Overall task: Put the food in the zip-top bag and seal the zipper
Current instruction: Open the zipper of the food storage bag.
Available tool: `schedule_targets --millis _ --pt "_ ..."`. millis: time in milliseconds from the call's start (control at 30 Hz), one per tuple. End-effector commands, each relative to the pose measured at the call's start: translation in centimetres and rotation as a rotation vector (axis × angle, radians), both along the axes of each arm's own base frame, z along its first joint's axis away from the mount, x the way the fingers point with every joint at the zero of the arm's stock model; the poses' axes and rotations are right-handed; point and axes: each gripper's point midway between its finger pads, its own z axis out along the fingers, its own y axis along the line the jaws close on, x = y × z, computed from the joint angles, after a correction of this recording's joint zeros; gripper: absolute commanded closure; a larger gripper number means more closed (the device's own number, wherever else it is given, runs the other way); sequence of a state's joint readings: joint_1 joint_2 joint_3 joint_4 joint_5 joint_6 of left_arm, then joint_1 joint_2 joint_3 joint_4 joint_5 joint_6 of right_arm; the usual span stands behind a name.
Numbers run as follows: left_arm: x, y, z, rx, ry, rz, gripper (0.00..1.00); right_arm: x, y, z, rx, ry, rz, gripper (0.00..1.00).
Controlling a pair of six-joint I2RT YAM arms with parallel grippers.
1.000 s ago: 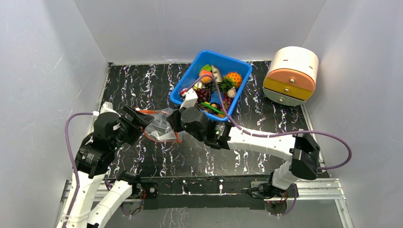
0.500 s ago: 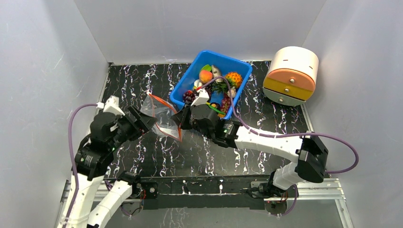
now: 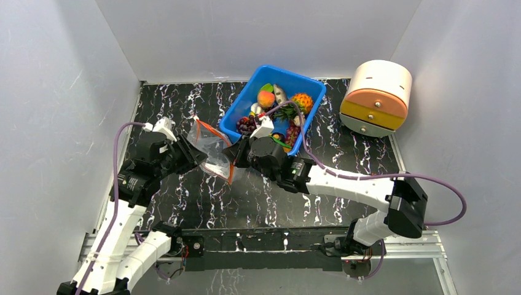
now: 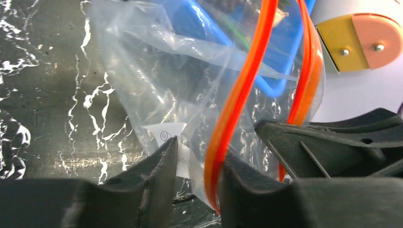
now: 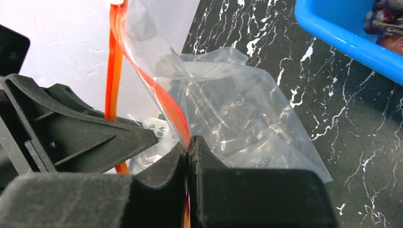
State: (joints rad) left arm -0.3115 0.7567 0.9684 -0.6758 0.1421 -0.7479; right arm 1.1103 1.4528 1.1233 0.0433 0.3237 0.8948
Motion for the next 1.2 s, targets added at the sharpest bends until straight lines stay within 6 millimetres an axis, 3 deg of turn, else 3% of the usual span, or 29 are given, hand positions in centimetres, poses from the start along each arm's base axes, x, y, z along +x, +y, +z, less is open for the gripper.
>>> schedule_targets --millis 0,67,100,433,567,633,800,967,1067,1167 --pt "0.1 1.5 0.0 0.081 -0.028 0.032 0.75 0.7 -1.3 2.1 0.062 -0.031 -0.07 1.0" --pt "0.1 1.9 -0.3 0.108 -0.027 0.04 0.96 0.9 -1.8 1.3 0.046 -0.021 -0.094 1.0" --pt "0.1 2.1 -0.5 0.12 -0.023 0.042 1.0 0.9 -1.9 1.0 0.041 -0.017 -0.101 1.0" --pt "0.8 3.1 -1.1 0.278 -0.023 -0.025 1.0 0.4 -3.7 -1.7 0.007 0.03 -0.12 1.0" --pt "1.2 4.1 -1.7 0.342 -0.022 -0.012 1.0 0.3 -4.1 -1.5 0.014 0.028 -0.111 0.98" --pt "1.4 3.8 -2.0 0.336 -0.03 -0.025 1.0 0.0 -3.7 -1.0 0.016 0.01 -0.079 0.9" --pt "1.5 1.9 -3.1 0.278 -0.077 -0.125 1.0 -1.0 -2.1 1.6 -0.063 -0.155 0.114 0.57" --pt "1.5 1.5 -3.5 0.272 -0.121 -0.15 1.0 -0.9 -2.5 4.6 -0.151 -0.282 0.191 0.35" --pt "1.5 1.5 -3.9 0.279 -0.135 -0.157 1.0 0.4 -3.8 5.6 -0.178 -0.296 0.199 0.25" --pt "1.7 1.6 -3.5 0.291 -0.141 -0.166 1.0 2.4 -5.1 5.5 -0.251 -0.318 0.194 0.21"
